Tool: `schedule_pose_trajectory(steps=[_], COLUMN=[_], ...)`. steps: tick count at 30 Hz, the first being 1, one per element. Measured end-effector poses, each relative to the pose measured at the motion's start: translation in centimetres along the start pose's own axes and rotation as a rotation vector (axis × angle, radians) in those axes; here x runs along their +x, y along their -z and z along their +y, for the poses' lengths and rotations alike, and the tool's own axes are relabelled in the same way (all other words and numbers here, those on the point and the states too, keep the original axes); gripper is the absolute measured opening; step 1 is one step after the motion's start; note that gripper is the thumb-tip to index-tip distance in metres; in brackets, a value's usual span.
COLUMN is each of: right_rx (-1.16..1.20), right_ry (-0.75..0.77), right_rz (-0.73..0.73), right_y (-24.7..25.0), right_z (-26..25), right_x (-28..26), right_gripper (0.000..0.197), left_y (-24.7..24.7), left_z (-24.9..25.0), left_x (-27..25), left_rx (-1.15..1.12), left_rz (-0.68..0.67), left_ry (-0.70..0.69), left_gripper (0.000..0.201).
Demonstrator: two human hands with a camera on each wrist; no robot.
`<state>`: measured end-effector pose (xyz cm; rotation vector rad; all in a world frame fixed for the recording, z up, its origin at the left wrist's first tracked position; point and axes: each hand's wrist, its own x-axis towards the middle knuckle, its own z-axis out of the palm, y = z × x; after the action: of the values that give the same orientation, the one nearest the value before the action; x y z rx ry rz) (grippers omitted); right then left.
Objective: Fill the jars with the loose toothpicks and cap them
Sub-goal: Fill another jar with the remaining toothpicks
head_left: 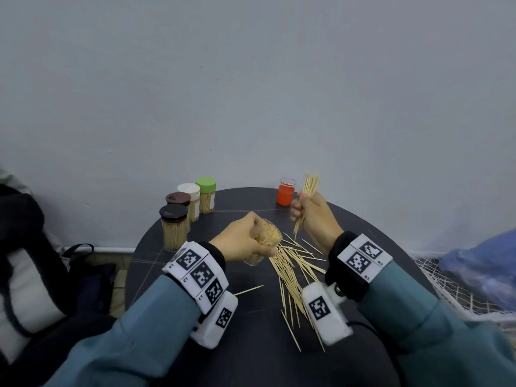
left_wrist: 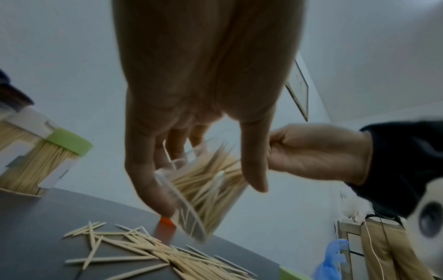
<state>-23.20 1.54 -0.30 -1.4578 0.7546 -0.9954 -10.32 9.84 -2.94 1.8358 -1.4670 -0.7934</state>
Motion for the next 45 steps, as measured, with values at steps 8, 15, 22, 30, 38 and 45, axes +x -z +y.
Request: schedule_pose_trajectory(steps=[8, 15, 22, 30, 38, 45], right_rx=[0.205, 0.104, 0.073, -0.129, -0.12, -0.09], right_ry=[0.121, 0.118, 0.07, 0.059, 0.1, 0.071], right_rz=[-0.049, -0.125, -0.205, -0.25, -0.213, -0.256], right_y=[-3.1, -3.4, -3.0, -2.1, -2.0, -1.7], right_z=[-1.4, 0.5, 1.2, 1.5, 1.3, 2.0], right_x=[0.2, -1.1, -1.6, -2.0, -1.8, -2.1], right_gripper=[0.023, 0.025, 0.024, 0.034, 0.031, 0.033], left_y=[0.2, 0.5, 0.5, 0.4, 0.4, 0.4], left_z=[0.1, 0.2, -0.1, -0.2, -0.1, 0.0], left_x=[-0.4, -0.2, 0.1, 0.1, 0.1, 0.0], left_rx=[-0.038, -0.095, -0.153, -0.144, -0.137, -0.148], left_rz=[0.108, 0.184, 0.24, 0.218, 0.163, 0.143], left_ry=[-0.095, -0.165, -0.157, -0.162, -0.175, -0.147], left_gripper=[0.061, 0.067, 0.057, 0.055, 0.055, 0.052])
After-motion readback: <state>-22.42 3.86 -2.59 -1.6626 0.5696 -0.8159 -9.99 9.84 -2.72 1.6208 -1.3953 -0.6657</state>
